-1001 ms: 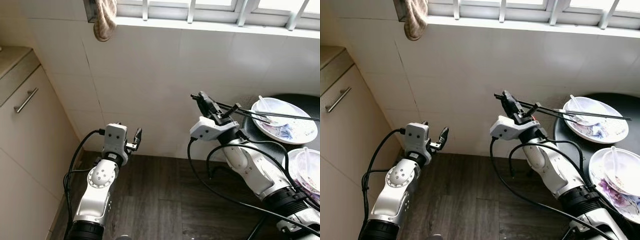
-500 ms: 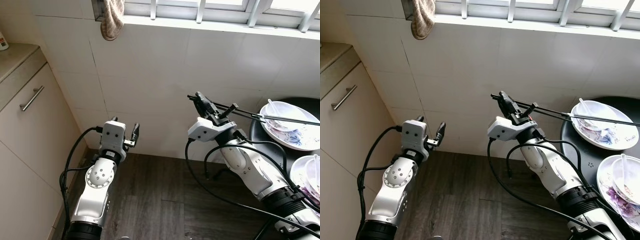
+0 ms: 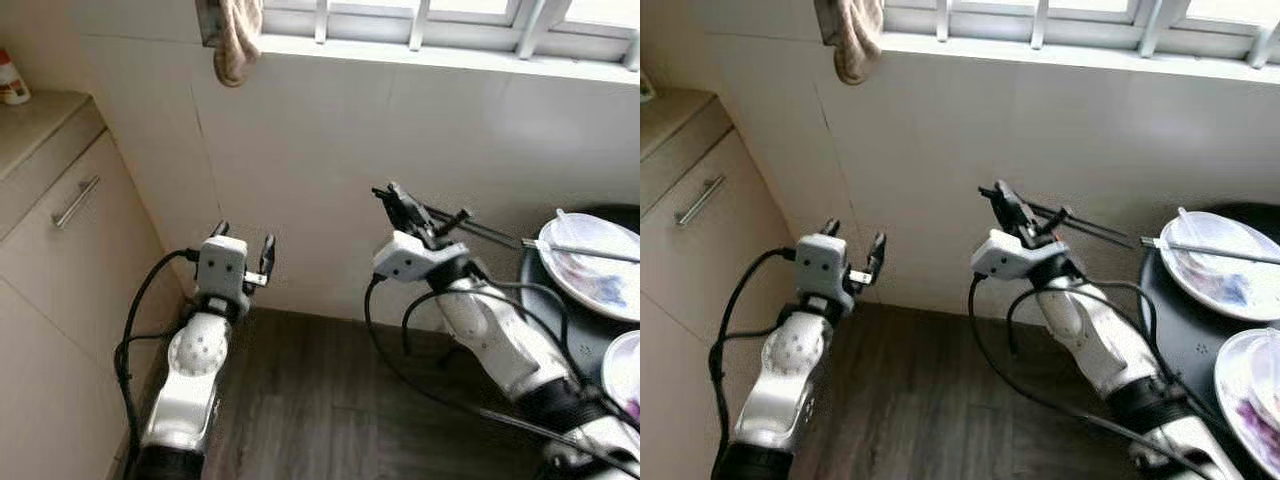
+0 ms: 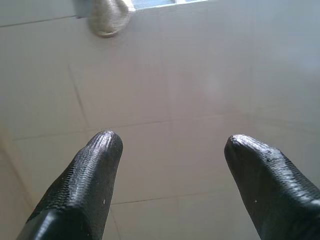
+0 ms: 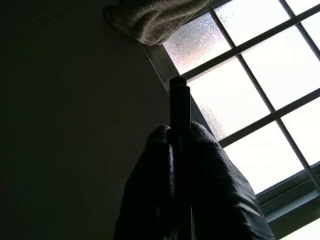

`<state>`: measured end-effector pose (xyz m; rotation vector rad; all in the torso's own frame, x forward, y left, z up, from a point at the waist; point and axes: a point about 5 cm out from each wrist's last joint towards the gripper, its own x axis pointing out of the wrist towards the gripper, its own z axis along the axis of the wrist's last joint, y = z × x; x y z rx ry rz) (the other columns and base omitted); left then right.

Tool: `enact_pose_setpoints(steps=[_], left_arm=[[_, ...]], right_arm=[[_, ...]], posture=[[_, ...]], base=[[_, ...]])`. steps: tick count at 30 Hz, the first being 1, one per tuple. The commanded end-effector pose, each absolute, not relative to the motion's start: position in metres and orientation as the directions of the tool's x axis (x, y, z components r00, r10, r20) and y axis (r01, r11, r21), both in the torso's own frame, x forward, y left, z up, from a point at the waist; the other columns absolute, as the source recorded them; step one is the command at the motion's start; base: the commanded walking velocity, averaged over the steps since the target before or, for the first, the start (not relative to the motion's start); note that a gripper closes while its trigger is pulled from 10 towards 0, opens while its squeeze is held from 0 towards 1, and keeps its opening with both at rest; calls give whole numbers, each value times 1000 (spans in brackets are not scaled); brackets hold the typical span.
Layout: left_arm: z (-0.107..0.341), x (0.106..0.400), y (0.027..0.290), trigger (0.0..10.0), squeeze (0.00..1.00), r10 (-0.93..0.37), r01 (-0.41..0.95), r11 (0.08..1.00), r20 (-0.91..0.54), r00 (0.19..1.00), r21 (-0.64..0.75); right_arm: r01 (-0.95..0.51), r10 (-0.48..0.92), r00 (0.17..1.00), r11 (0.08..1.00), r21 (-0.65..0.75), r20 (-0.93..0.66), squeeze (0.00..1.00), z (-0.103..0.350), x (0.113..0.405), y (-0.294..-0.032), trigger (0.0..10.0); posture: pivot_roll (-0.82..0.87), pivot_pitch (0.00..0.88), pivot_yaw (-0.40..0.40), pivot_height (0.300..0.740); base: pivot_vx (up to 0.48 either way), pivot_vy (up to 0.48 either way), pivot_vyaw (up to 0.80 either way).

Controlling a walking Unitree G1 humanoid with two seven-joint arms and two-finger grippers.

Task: Kitchen organization

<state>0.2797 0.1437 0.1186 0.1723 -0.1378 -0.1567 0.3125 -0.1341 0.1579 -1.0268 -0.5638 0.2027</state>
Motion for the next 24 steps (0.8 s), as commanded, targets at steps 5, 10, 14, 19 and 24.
enact_pose_setpoints(steps=[5, 10, 14, 19, 24], left_arm=[[121, 278, 148, 10000, 0, -155, 120, 968, 147, 977, 222], [123, 278, 149, 10000, 0, -144, 104, 966, 162, 976, 236], [128, 278, 150, 10000, 0, -148, 93, 956, 183, 972, 279], [133, 277, 149, 10000, 0, -183, 108, 929, 186, 965, 353], [137, 275, 146, 10000, 0, -216, 123, 907, 194, 957, 403]], right_arm=[[91, 409, 838, 550, -830, 362, 0, 160, 313, -131, 0], [97, 403, 837, 557, -825, 370, 0, 162, 313, -132, 0], [113, 391, 834, 570, -814, 389, 0, 165, 314, -134, 0], [121, 390, 829, 574, -810, 401, 0, 167, 313, -134, 0], [113, 391, 827, 589, -801, 404, 0, 167, 313, -133, 0]], posture=[[-19, 0, -63, 740], [-18, 0, -63, 740], [-16, 0, -62, 740], [-12, 0, -63, 740], [-12, 0, -63, 740]], base=[[0, 0, 800], [0, 0, 800], [0, 0, 800], [0, 0, 800], [0, 0, 800]])
